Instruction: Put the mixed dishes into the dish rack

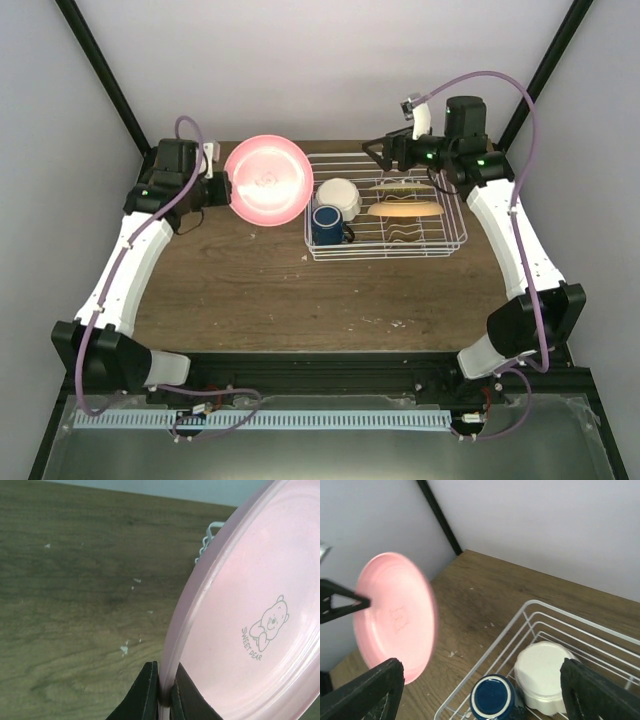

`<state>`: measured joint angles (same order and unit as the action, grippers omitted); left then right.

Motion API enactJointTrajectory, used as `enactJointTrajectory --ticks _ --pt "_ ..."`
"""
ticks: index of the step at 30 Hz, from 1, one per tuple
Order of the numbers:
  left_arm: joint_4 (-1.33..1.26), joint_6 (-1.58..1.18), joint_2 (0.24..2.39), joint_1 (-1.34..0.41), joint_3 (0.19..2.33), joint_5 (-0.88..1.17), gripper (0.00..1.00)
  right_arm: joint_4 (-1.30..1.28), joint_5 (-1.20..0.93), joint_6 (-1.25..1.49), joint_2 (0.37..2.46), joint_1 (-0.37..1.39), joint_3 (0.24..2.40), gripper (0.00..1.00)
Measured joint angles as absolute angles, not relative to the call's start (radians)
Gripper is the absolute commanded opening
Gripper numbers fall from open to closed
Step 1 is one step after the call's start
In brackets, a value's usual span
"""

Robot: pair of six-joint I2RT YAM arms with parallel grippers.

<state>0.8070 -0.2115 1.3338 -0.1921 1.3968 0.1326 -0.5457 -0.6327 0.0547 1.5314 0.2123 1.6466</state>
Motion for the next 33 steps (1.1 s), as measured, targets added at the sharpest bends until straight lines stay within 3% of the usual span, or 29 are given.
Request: enactJointTrajectory --ticks 11,25,28,33 --pt "0.706 -0.228 1.419 -0.181 1.425 0.272 0.0 -0.461 -0.891 0.121 1.573 0.207 1.546 0.9" --pt "0.696 -0.223 1.452 -0.237 1.425 0.296 0.0 -0.359 -0.958 0.135 1.713 0.347 1.509 0.83" --pt "0.695 -0.224 1.456 -0.249 1.425 0.297 0.0 -0.346 -0.958 0.145 1.758 0.368 1.509 0.69" --pt "0.69 -0.223 1.456 -0.258 1.425 0.295 0.0 -0.331 -0.956 0.149 1.781 0.37 1.51 0.31"
